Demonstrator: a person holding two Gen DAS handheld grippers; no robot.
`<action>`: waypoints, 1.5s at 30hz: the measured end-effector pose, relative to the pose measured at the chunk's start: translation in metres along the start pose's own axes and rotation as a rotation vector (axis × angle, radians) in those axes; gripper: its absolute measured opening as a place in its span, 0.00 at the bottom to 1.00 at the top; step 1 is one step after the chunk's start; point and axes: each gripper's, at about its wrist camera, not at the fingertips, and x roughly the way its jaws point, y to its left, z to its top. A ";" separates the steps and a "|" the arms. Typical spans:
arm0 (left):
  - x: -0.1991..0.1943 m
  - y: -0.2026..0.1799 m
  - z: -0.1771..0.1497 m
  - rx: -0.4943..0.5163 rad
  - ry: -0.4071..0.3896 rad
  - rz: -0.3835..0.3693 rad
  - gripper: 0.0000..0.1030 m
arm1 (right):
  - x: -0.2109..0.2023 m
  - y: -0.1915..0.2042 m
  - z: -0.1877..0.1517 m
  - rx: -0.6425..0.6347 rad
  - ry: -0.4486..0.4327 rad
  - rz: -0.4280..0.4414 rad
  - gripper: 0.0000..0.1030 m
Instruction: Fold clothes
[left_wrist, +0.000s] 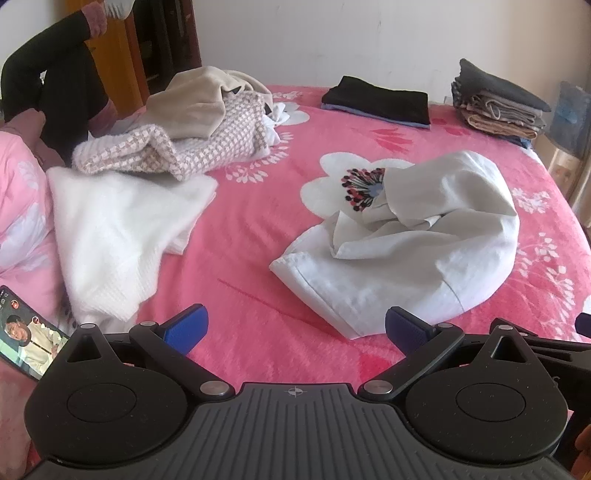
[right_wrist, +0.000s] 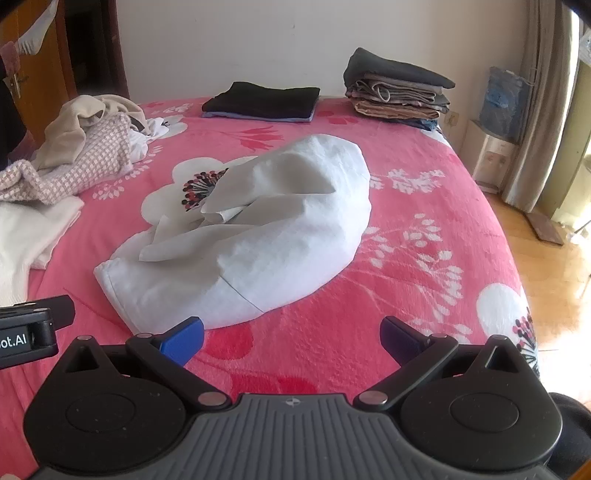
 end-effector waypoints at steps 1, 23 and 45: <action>0.000 0.000 0.000 0.000 0.001 0.001 1.00 | 0.000 0.001 0.000 -0.002 0.000 0.000 1.00; 0.002 0.004 0.001 0.028 0.000 -0.031 1.00 | 0.001 0.005 0.004 -0.014 0.014 -0.005 1.00; 0.020 0.001 0.058 0.128 -0.135 -0.160 1.00 | -0.007 -0.011 0.042 0.001 -0.080 0.023 1.00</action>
